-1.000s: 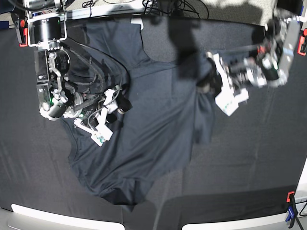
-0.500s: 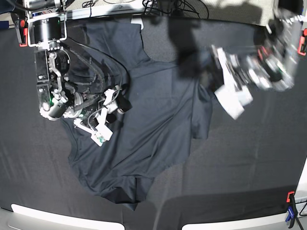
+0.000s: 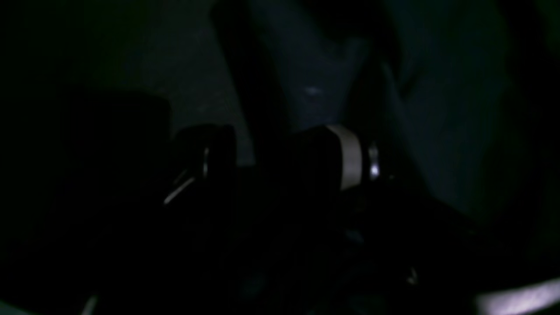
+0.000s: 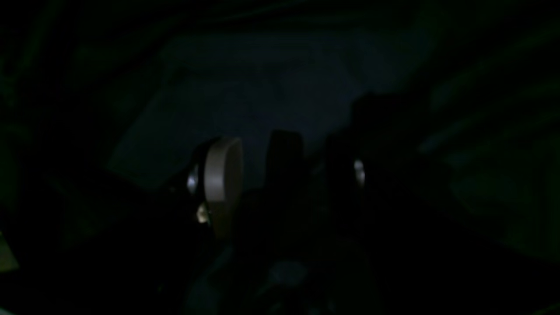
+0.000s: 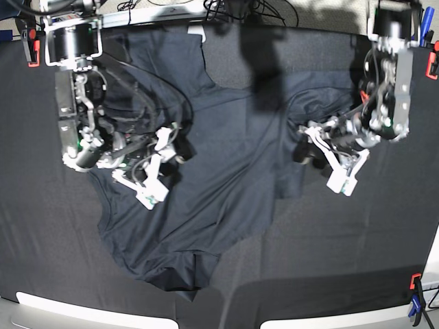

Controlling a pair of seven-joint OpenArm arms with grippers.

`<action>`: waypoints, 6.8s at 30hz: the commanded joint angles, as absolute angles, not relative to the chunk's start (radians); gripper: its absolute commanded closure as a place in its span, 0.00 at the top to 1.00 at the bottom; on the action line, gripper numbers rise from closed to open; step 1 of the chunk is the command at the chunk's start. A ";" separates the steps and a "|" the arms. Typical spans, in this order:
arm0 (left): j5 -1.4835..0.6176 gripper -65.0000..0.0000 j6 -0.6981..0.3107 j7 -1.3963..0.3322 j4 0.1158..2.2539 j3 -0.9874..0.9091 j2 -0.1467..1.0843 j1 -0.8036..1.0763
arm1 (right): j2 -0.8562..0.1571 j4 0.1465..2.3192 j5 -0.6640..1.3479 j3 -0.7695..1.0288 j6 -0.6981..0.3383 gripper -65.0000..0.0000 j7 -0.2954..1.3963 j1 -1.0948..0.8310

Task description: Layout the t-shirt on the table in an organized manner, then fold the t-shirt properly

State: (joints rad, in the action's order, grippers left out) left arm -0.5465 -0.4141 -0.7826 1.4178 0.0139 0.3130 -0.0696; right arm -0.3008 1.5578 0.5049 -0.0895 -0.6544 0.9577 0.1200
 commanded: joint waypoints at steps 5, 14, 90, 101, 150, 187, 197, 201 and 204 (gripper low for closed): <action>-0.737 0.31 -0.507 -0.816 1.402 0.009 0.316 -0.108 | -0.296 1.575 0.526 -0.083 -0.654 0.45 0.935 0.142; -1.171 0.00 -0.698 -1.028 1.430 0.009 0.313 -0.095 | -0.297 1.575 0.519 -0.083 -0.655 0.45 0.933 0.142; -0.104 0.00 -0.407 -0.282 1.514 -0.004 0.422 -0.174 | -0.283 1.575 0.461 0.360 -0.653 0.45 1.055 0.130; -0.067 0.00 -0.320 0.067 0.696 -0.003 0.423 -0.629 | -0.170 1.623 0.505 0.360 -0.693 0.45 1.083 0.026; -0.406 0.27 -0.304 -0.092 0.332 -0.003 0.584 -0.898 | -0.078 1.881 0.566 0.360 -0.693 0.45 1.100 -0.119; -0.472 0.23 -0.434 -0.339 1.410 -0.224 0.492 0.038 | -0.231 1.364 0.308 0.485 -0.611 0.45 1.038 0.257; -0.472 0.23 -0.464 -0.344 1.474 -0.284 0.413 0.117 | -0.371 1.031 0.394 0.483 -0.639 0.45 0.966 0.308; -0.472 0.23 -0.464 -0.356 1.474 -0.284 0.413 0.117 | -0.360 0.970 0.403 0.483 -0.690 0.45 0.963 0.347; -0.472 0.23 -0.464 -0.374 1.474 -0.284 0.413 0.117 | -0.358 0.970 0.404 0.455 -0.698 0.45 0.955 0.364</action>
State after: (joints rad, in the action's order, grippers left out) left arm -0.4595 -0.4568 -0.3985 1.4536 -0.2764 0.3962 0.1284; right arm -0.3443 0.9619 0.3965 0.4538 -0.6857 0.9527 0.3416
